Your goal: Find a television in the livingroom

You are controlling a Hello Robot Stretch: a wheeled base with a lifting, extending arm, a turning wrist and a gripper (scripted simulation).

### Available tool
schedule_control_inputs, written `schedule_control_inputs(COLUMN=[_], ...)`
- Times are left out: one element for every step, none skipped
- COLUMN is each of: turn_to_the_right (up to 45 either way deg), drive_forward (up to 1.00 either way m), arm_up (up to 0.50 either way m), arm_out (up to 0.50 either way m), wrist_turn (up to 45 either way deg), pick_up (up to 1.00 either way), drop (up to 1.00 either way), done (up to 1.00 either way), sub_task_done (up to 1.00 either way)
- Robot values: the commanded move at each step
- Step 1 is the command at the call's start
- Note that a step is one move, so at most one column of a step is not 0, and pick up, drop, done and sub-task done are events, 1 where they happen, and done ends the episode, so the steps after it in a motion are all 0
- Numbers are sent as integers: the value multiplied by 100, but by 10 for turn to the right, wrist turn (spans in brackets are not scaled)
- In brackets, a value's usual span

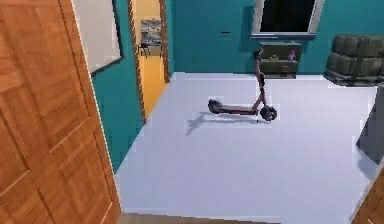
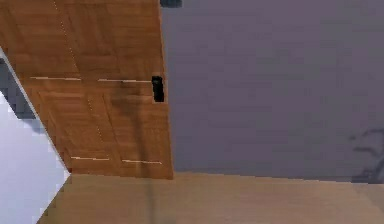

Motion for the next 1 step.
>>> schedule_control_inputs(turn_to_the_right=[0], drive_forward=[100], arm_up=[0], arm_out=[0], wrist_turn=[0], pick_up=[0], drop=[0], done=[0], sub_task_done=[0])
